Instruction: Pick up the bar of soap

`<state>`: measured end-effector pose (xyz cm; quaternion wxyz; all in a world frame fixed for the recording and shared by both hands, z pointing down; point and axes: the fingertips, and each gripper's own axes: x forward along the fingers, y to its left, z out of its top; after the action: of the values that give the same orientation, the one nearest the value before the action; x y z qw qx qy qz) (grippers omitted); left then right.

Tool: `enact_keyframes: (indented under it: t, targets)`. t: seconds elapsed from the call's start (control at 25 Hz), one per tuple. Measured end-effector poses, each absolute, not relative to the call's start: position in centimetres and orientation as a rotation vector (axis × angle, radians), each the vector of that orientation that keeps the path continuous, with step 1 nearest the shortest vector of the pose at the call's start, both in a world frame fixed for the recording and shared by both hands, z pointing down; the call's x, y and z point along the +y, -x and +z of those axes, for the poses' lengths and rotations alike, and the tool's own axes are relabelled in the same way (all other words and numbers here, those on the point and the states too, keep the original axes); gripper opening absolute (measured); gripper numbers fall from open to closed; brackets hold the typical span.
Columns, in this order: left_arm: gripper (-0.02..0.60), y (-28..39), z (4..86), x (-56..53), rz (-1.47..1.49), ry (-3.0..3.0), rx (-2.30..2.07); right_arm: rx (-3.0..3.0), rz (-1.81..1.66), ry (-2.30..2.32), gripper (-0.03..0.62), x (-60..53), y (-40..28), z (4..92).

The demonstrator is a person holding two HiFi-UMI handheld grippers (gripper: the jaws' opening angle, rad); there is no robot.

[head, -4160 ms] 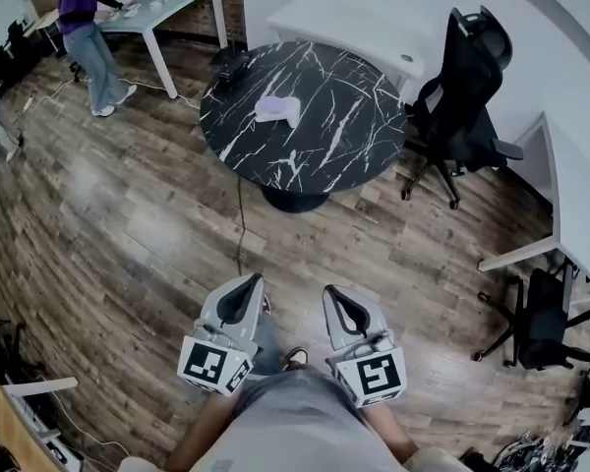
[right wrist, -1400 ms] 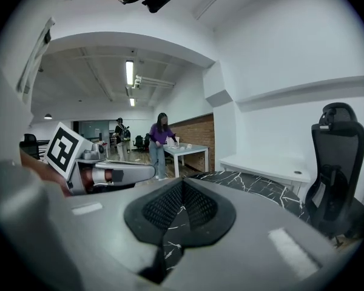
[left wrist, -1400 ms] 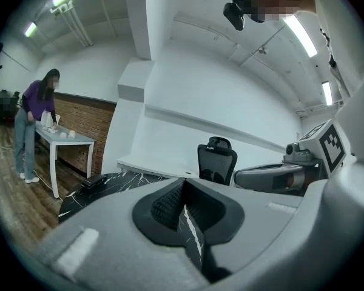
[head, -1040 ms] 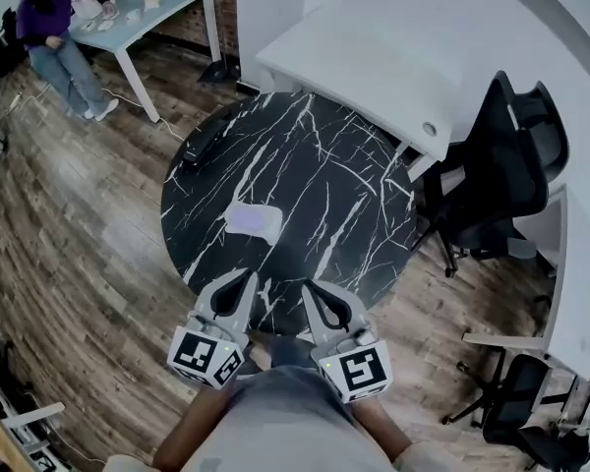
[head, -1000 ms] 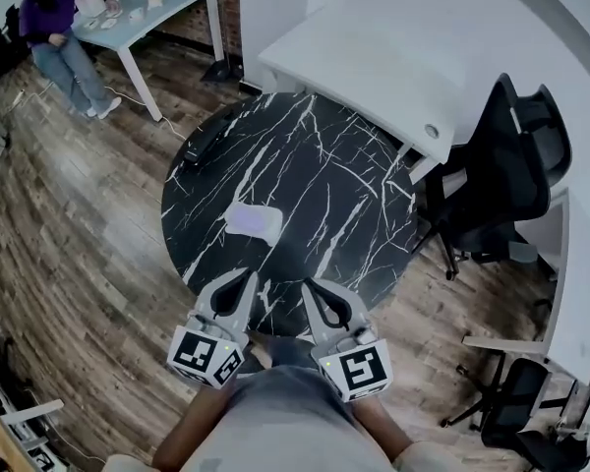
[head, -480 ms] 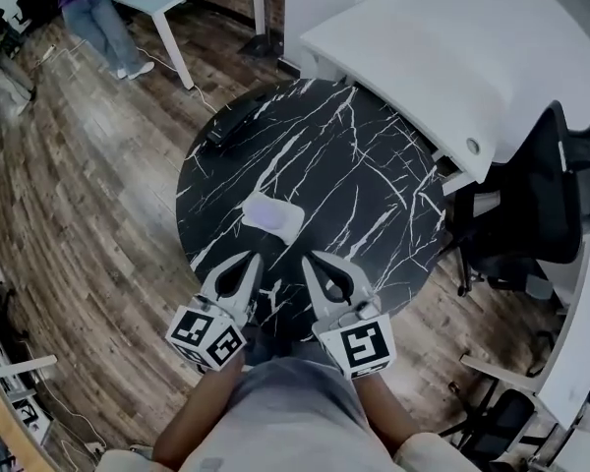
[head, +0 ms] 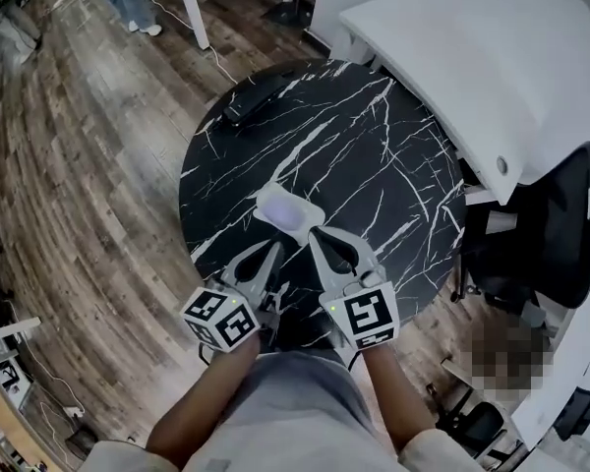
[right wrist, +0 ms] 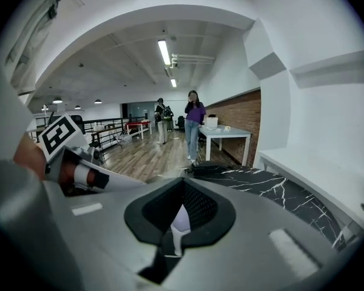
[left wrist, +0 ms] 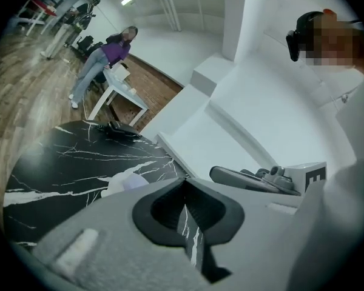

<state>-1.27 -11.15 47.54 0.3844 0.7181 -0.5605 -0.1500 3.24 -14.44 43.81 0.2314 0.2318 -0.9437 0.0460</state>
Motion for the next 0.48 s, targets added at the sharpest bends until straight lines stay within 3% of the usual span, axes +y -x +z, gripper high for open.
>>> enact_keyframes:
  t: [0.48]
  targets:
    - [0.018,3.5,54.4,-12.5,-0.513,-1.541,-1.408,-2.452,0.030,-0.510,0.002,-19.9,-0.6,50.8]
